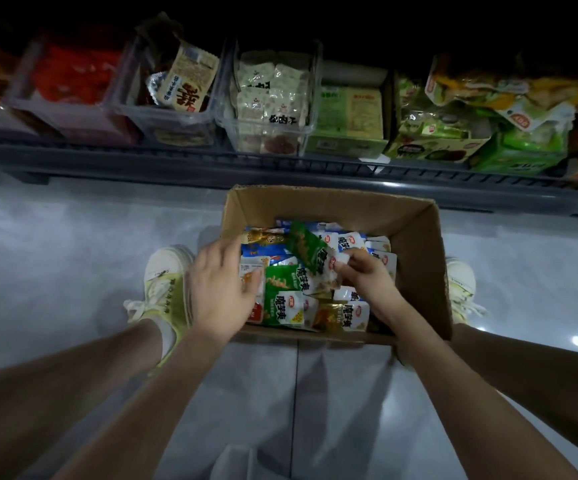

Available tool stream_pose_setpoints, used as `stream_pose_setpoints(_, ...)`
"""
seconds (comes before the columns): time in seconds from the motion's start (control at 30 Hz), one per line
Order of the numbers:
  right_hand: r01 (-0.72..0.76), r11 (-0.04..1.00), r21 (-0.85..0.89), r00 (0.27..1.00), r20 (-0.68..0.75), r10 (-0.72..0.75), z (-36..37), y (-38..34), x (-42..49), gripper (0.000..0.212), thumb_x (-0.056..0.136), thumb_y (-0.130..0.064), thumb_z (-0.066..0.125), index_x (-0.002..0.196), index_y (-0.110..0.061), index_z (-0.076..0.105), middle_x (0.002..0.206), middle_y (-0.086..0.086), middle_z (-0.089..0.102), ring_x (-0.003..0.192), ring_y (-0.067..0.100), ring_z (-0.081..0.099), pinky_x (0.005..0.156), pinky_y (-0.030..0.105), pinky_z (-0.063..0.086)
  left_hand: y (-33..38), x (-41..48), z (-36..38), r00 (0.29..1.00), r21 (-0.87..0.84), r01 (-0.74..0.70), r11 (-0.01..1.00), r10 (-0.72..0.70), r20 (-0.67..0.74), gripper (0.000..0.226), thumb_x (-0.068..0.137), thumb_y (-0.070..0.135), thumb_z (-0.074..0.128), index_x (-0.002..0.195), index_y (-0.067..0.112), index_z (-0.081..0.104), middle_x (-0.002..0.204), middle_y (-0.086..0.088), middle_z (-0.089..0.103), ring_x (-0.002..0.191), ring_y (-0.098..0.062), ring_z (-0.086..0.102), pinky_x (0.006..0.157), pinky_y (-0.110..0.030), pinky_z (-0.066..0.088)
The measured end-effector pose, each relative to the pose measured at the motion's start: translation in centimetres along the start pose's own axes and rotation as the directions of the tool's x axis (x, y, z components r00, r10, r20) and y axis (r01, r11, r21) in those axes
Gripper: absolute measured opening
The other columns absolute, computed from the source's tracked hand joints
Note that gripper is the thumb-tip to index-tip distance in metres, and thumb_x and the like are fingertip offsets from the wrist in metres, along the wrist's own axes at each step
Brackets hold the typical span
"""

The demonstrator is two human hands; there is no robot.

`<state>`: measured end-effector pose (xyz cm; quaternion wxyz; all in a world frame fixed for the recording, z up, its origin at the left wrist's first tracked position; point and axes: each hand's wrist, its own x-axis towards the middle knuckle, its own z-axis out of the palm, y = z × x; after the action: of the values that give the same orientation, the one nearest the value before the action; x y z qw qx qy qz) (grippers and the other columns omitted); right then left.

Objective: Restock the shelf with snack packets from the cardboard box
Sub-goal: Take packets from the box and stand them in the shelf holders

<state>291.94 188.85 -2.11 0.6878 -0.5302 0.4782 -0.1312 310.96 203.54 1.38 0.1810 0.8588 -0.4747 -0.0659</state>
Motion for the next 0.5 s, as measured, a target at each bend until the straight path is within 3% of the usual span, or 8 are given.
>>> stream_pose_setpoints(0.1, 0.018, 1.0, -0.009, 0.988, 0.156, -0.016, -0.7, -1.9, -1.4, 0.022, 0.088, -0.012, 0.063, 0.093, 0.009, 0.058, 0.077, 0.018, 0.053, 0.074, 0.025, 0.056, 0.074, 0.034, 0.048, 2.2, 1.0, -0.7, 0.966, 0.037, -0.244, 0.969, 0.239, 0.096, 0.067, 0.083, 0.052, 0.055, 0.134, 0.011, 0.049, 0.128, -0.012, 0.056, 0.12, -0.03, 0.049, 0.103, -0.046, 0.038)
stream_pose_setpoints(0.2, -0.02, 1.0, 0.019, 0.953, 0.304, 0.013, -0.6, -2.9, -2.4, 0.005, 0.089, -0.004, 0.059, 0.093, -0.003, 0.063, 0.085, 0.014, 0.066, 0.079, 0.018, 0.064, 0.074, 0.025, 0.052, 3.9, 1.4, -1.6, 0.897, 0.003, -0.33, 0.944, 0.312, 0.313, 0.066, 0.082, 0.055, 0.062, 0.138, 0.022, 0.046, 0.126, -0.002, 0.06, 0.115, -0.023, 0.055, 0.095, -0.033, 0.04)
stream_pose_setpoints(0.3, -0.089, 0.994, 0.07, 0.954, 0.293, 0.065, -0.1, -2.1, -2.4, 0.014, 0.09, 0.0, 0.058, 0.092, -0.011, 0.066, 0.086, 0.003, 0.072, 0.079, 0.012, 0.068, 0.07, 0.023, 0.054, 4.0, 1.3, -1.8, 0.881, 0.023, -0.166, 0.986, 0.138, 0.452, 0.051, 0.087, 0.05, 0.06, 0.133, 0.03, 0.051, 0.112, 0.001, 0.067, 0.1, -0.019, 0.062, 0.07, -0.026, 0.039)
stream_pose_setpoints(0.43, -0.208, 0.978, 0.013, 0.978, -0.01, 0.209, 0.1, 1.8, -0.6, 0.026, 0.083, -0.007, 0.071, 0.107, -0.009, 0.063, 0.101, 0.007, 0.065, 0.087, 0.017, 0.064, 0.07, 0.021, 0.051, 1.2, 0.9, -1.3, 0.948, -0.04, 0.067, 0.997, -0.052, 0.315, 0.039, 0.087, 0.041, 0.063, 0.12, 0.021, 0.061, 0.091, -0.004, 0.071, 0.078, -0.023, 0.065, 0.057, -0.027, 0.039)
stream_pose_setpoints(0.5, -0.291, 0.956, 0.032, 0.948, -0.127, 0.292, -0.1, 3.7, 0.3, 0.032, 0.082, -0.002, 0.07, 0.112, -0.004, 0.06, 0.103, 0.008, 0.062, 0.083, 0.016, 0.06, 0.057, 0.013, 0.047, -0.2, 0.9, -1.1, 0.957, -0.113, 0.18, 0.977, -0.147, 0.25, 0.034, 0.087, 0.035, 0.066, 0.112, 0.013, 0.064, 0.09, -0.009, 0.071, 0.079, -0.029, 0.065, 0.058, -0.029, 0.038)
